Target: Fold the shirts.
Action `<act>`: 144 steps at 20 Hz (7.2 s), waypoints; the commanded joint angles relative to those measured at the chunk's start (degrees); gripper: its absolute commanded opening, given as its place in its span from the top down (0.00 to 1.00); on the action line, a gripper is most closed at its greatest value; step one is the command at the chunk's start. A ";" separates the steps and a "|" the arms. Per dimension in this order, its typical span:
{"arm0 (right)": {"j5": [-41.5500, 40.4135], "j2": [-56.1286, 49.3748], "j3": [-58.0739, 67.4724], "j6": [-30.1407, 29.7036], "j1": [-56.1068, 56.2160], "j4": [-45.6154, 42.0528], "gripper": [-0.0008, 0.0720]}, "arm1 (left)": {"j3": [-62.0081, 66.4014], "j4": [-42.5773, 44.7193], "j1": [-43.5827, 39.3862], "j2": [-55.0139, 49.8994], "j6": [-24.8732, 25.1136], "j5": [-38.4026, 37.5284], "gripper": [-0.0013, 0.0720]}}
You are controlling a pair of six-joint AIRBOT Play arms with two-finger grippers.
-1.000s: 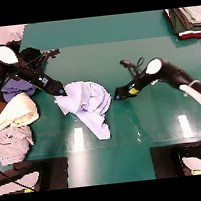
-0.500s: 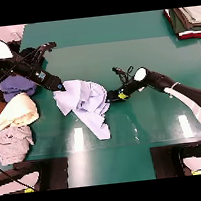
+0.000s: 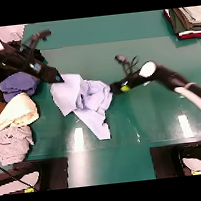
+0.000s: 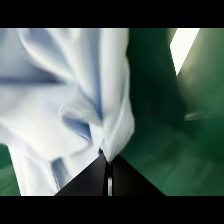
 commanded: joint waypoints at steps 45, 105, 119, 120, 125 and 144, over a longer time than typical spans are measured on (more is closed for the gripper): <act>29.83 2.29 22.75 4.81 -21.46 -11.32 0.97 | -47.95 -6.38 21.59 2.05 3.76 21.55 0.30; 38.88 3.41 39.10 7.02 -33.99 -14.43 0.97 | -21.94 -2.86 13.33 16.92 -2.05 27.67 0.95; 21.88 -5.38 30.53 6.97 -31.15 -16.81 0.40 | -15.98 -11.13 22.77 -2.69 2.19 20.74 0.33; 23.23 -4.31 30.51 6.93 -31.74 -16.85 0.40 | -16.24 -9.90 24.00 -2.69 3.02 16.26 0.33; 26.40 -0.81 30.42 5.57 -32.65 -16.85 0.68 | -36.63 -6.05 24.63 3.02 5.05 13.20 0.33; 36.39 0.09 28.96 3.54 -33.57 -17.29 0.68 | -68.06 -6.95 14.23 15.47 3.32 24.48 0.93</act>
